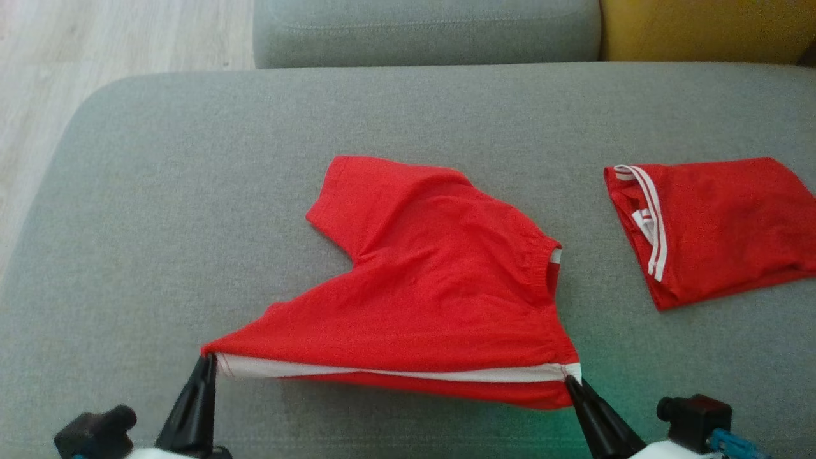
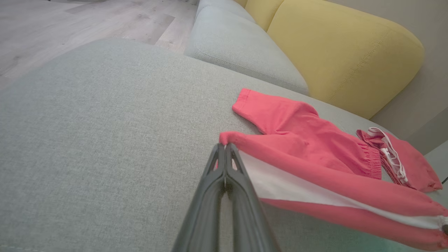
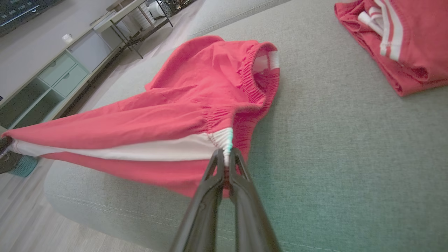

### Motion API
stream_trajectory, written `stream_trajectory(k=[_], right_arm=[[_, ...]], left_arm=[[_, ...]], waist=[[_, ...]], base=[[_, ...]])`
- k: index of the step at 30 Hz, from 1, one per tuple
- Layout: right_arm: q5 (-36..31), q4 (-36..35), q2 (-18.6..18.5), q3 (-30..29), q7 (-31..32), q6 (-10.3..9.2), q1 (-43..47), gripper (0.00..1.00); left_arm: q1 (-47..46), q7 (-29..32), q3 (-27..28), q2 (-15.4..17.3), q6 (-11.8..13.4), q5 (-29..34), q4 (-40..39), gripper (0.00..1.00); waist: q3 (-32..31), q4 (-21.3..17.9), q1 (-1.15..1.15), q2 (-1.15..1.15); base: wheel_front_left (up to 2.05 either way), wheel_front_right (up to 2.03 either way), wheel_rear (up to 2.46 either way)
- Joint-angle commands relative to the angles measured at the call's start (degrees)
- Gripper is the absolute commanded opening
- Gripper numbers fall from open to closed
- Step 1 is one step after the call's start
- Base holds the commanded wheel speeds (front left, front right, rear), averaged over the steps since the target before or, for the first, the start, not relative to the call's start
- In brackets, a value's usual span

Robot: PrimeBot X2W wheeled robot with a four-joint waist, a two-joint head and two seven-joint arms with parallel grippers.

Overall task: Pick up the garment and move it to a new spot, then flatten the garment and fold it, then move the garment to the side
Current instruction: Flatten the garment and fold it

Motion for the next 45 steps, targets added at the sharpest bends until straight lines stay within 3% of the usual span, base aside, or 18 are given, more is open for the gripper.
stream_trajectory(k=[1,9,18,25,31,32,33,34,35,36,37,45], right_arm=[[-0.26,-2.25,-0.40,0.72,-0.02,-0.04,-1.74,0.00],[2.59,0.10,-0.19,-0.90,0.51,-0.04,-7.48,0.00],[7.09,5.85,-0.18,-0.29,-1.49,-0.04,-20.51,0.00],[10.01,11.15,-0.18,1.25,-6.33,-0.04,-28.09,0.00],[12.44,15.29,-0.17,4.98,-10.06,-0.04,-32.97,0.01],[13.05,16.31,-0.17,6.00,-11.17,-0.04,-34.08,0.53],[13.05,16.31,-0.17,6.00,-11.17,-0.04,-34.08,0.53],[13.16,16.71,-0.17,6.48,-11.71,-0.04,-34.55,1.00],[13.19,16.95,-0.17,6.91,-12.46,-0.04,-34.93,1.00],[13.19,17.17,-0.17,7.23,-13.06,-0.04,-35.19,1.00],[13.05,17.33,-0.17,7.43,-13.54,-0.04,-35.38,1.00],[4.11,13.88,-0.17,4.23,-17.09,-0.04,-34.54,1.00]], left_arm=[[-3.22,-0.10,2.82,1.06,0.23,-0.40,-2.29,0.00],[-18.26,1.28,2.14,3.65,-4.30,-0.81,2.61,0.00],[-43.12,6.55,-2.39,5.28,-10.07,-3.20,18.58,0.00],[-59.01,6.01,-7.39,4.91,-11.04,-5.41,34.05,0.00],[-67.16,2.80,-13.09,5.38,-11.09,-10.06,45.06,0.00],[-68.74,1.64,-14.85,5.46,-11.09,-11.68,47.96,0.00],[-68.74,1.64,-14.85,5.46,-11.09,-11.68,47.96,0.00],[-69.38,1.12,-15.85,5.50,-11.09,-12.46,49.13,0.08],[-69.88,0.58,-16.72,5.55,-11.09,-13.24,50.28,0.37],[-70.33,-0.11,-17.50,5.59,-11.10,-13.99,51.20,0.83],[-70.69,-0.82,-18.27,5.61,-11.10,-14.68,52.04,1.00],[-71.20,-7.54,-22.39,6.84,-11.10,-16.00,56.32,1.00]], waist=[[0.47,0.03,0.00,0.00],[4.77,-0.65,0.00,0.00],[11.26,-3.41,0.00,0.00],[16.01,-5.91,0.00,0.00],[18.98,-8.82,0.00,0.00],[19.59,-9.43,0.00,0.00],[19.59,-9.43,0.00,0.00],[19.86,-9.66,0.00,0.00],[20.00,-9.84,0.00,0.00],[20.13,-9.97,0.00,0.00],[20.22,-9.99,0.00,0.00],[19.40,-8.27,0.00,0.00]], base=[[0.00,0.00,0.00],[0.00,0.00,0.00],[0.00,0.00,0.00],[0.00,0.00,0.00],[0.00,0.00,0.00],[0.00,0.00,0.00],[0.00,0.00,0.00],[0.00,0.00,0.00],[0.00,0.00,0.00],[0.00,0.00,0.00],[0.00,0.00,0.00],[0.00,0.00,0.00]])
